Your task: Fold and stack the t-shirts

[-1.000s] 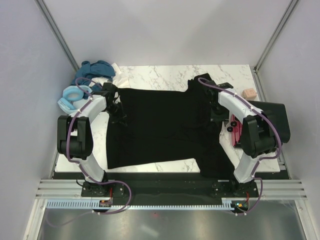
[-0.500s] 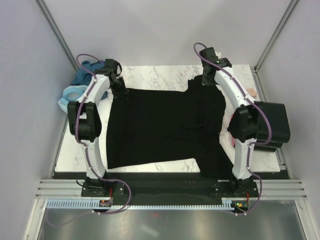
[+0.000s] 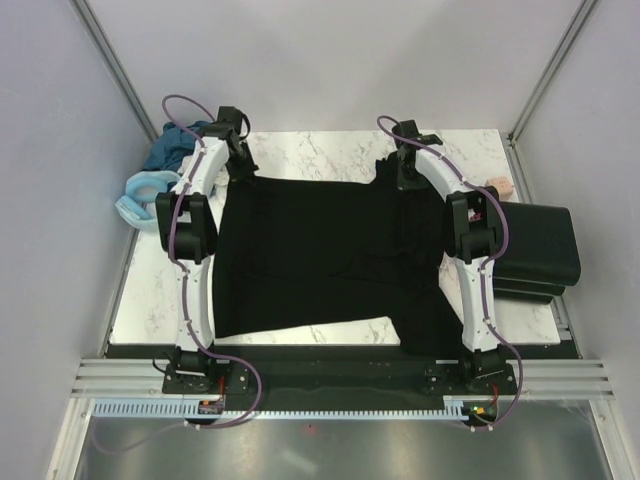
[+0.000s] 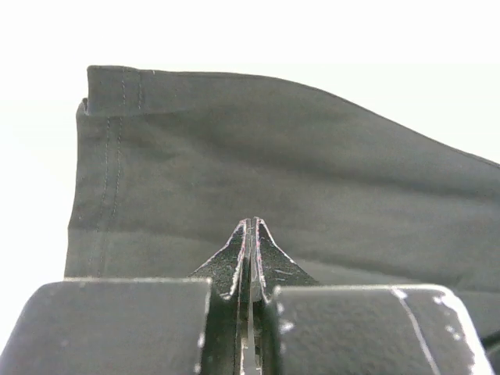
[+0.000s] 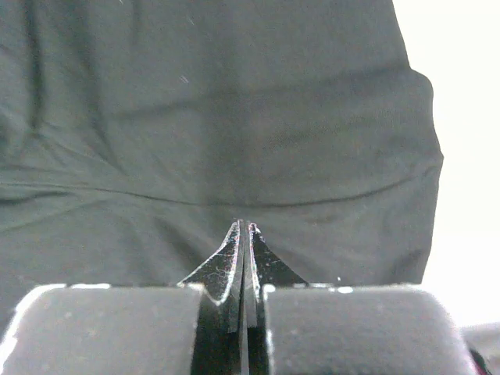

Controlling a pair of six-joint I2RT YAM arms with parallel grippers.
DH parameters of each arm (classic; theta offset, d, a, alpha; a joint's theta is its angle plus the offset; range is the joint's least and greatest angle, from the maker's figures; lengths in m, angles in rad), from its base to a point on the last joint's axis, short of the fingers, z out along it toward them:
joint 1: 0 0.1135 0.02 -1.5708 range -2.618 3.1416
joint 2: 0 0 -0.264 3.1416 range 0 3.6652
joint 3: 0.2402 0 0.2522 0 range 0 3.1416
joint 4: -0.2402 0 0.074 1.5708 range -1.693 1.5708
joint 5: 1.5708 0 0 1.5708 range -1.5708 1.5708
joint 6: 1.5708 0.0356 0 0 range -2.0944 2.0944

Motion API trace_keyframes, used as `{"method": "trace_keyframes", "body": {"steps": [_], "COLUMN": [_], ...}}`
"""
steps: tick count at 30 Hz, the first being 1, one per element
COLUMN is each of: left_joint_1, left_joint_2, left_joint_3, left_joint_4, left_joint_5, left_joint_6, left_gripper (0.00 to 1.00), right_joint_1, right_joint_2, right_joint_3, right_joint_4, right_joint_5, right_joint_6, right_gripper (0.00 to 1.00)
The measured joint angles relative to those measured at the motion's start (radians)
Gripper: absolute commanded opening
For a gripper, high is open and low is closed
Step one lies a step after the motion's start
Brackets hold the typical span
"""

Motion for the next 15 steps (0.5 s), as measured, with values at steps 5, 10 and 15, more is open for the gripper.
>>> {"method": "trace_keyframes", "body": {"steps": [5,10,15], "left_joint_1": [0.000,0.000,0.000], "left_joint_2": [0.070,0.130,0.185], "left_joint_3": [0.065,0.096,0.156], "left_joint_4": [-0.037,-0.089,-0.130], "left_joint_5": [-0.030,-0.041,-0.039], "left_joint_6": [-0.002,-0.002,-0.004], "left_gripper": [0.02,0.02,0.02], "right_joint_1": [0.000,0.000,-0.001], "right_joint_2": [0.040,0.110,0.142], "right_joint_3": [0.066,0.144,0.196], "right_joint_4": [0.032,0.041,0.033], "right_joint_5": [-0.024,-0.071,-0.118], "right_joint_6": [-0.013,-0.026,-0.035], "right_gripper": [0.00,0.00,0.00]}}
